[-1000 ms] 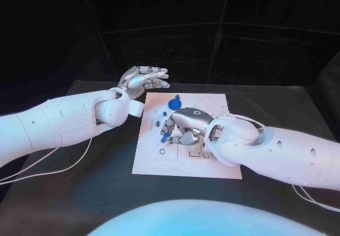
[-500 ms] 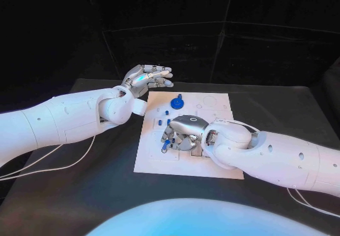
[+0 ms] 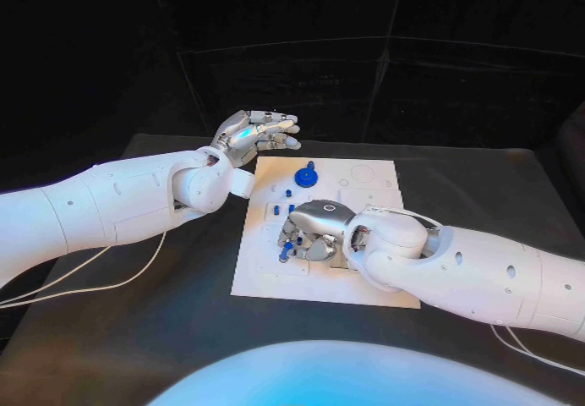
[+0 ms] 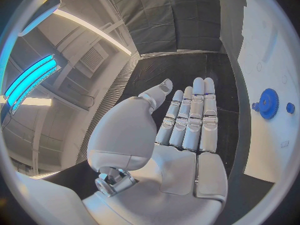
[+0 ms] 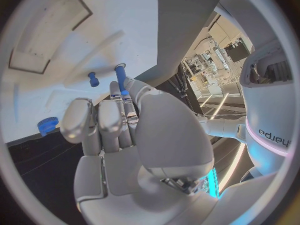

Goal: Assemble the parts on the task board

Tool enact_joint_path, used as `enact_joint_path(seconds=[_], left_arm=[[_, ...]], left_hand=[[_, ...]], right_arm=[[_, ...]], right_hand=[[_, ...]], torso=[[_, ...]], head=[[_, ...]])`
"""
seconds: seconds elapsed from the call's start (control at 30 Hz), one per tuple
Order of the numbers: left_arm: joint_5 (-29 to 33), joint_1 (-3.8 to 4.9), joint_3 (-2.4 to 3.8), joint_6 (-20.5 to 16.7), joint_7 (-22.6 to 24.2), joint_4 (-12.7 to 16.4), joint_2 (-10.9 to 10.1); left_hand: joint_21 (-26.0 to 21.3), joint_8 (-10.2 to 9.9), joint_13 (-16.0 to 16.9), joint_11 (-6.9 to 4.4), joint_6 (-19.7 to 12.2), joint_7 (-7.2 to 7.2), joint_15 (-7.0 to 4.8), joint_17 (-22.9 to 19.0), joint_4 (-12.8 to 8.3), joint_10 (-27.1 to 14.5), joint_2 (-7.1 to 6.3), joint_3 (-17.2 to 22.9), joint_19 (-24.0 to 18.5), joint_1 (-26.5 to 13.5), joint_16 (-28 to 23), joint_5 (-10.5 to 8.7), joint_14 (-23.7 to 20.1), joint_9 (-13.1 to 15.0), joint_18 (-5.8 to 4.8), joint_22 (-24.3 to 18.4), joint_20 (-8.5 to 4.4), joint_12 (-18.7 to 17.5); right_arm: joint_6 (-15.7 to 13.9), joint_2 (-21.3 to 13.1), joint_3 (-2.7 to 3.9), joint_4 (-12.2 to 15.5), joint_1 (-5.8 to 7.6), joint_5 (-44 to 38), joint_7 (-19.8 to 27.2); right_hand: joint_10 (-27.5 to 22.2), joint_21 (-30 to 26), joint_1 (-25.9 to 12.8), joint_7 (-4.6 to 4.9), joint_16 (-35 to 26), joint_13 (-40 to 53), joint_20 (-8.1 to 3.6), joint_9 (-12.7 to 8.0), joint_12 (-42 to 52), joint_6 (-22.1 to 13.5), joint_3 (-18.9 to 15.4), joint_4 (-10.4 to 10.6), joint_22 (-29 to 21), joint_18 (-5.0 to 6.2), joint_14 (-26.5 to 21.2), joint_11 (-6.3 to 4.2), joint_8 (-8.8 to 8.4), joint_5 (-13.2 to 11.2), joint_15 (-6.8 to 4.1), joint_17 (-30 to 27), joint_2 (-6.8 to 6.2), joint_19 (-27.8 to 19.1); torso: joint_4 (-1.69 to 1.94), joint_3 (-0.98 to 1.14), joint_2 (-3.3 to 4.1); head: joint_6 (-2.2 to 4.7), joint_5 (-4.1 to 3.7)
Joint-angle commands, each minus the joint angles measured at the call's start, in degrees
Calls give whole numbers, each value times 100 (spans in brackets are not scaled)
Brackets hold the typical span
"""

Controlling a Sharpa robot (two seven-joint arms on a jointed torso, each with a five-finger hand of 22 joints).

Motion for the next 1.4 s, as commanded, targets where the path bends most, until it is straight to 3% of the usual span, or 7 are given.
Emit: enact_joint_path(seconds=[0.03, 0.37, 0.47, 0.7, 0.9, 1.17, 1.4], left_arm=[[-21, 11, 6, 76, 27, 0, 8], [-21, 10, 6, 84, 22, -8, 15], [-21, 10, 6, 87, 20, -12, 18], [-21, 10, 6, 89, 17, -14, 21], [-21, 10, 6, 86, 16, -11, 14], [-21, 10, 6, 88, 13, -6, 4], [-21, 10, 6, 90, 9, -3, -4]], left_hand=[[-26, 14, 5, -18, -44, 5, 24, -6, -30, -38, 4, 0, 4, 36, -17, 15, -3, 2, 20, -7, 45, 32], [-26, 14, 5, -18, -44, 5, 24, -6, -30, -38, 4, 0, 4, 36, -17, 15, -3, 2, 20, -7, 45, 32], [-26, 14, 5, -18, -44, 5, 24, -6, -30, -38, 4, 0, 4, 36, -17, 15, -3, 2, 20, -7, 45, 32], [-26, 14, 5, -18, -44, 5, 24, -6, -30, -38, 4, 0, 4, 36, -17, 15, -3, 2, 20, -7, 45, 32], [-26, 14, 5, -18, -44, 5, 24, -6, -30, -38, 4, 0, 4, 36, -17, 15, -3, 2, 20, -7, 45, 32], [-30, 18, 5, -16, -48, 6, 25, -11, -34, -45, 10, -9, 7, 39, -24, 15, -1, 3, 19, -18, 46, 38], [-31, 19, 5, -16, -50, 7, 26, -12, -36, -48, 13, -12, 8, 41, -26, 15, -1, 3, 19, -22, 46, 41]], right_arm=[[134, 18, -2, -10, 2, -212, -117], [201, 68, -12, 3, -20, -353, -237], [164, 104, -23, -11, -24, -415, -293], [136, 154, -72, -25, -26, -498, -348], [9, 175, -87, -23, -27, -516, -320], [-215, 166, -92, 11, -31, -495, -266], [-203, 104, -92, 44, -44, -500, -336]], right_hand=[[12, 8, -18, 39, 24, 2, 16, 5, -37, -15, 27, -10, -4, -21, 111, 44, 36, 24, -14, -5, -52, 17], [6, -12, -48, 45, -2, 2, 22, 1, -63, -26, 37, -10, -44, -14, 100, 51, 20, 24, -8, -51, -67, -2], [-164, -78, -164, 109, -74, -17, 56, -28, -208, -201, 54, 15, -163, 2, 61, 119, -93, -2, 41, -164, -146, -64], [-301, -115, -271, 148, -92, -16, 103, -29, -329, -327, 79, 33, -225, 14, 47, 174, -126, -29, 87, -209, -230, -100], [-630, -285, -527, 161, -94, -15, 163, -38, -474, -752, -128, 113, -533, 72, 31, 237, -135, -66, 142, -250, -444, -243], [-781, -337, -574, 164, -111, -3, 173, -30, -444, -957, -335, 107, -608, 85, 8, 236, -132, -107, 145, -306, -445, -273], [-786, -343, -582, 156, -115, 2, 167, -28, -408, -1019, -416, 103, -614, 87, 5, 222, -130, -107, 134, -325, -440, -271]], torso=[[1, -2, -1], [-3, -1, -1], [-5, -4, -3], [0, -3, 0], [0, -5, -1], [-3, -1, -1], [-5, -3, -4]], head=[[0, 4], [-12, 14], [-8, 15], [-6, 16], [-11, 28], [-14, 35], [-13, 44]])
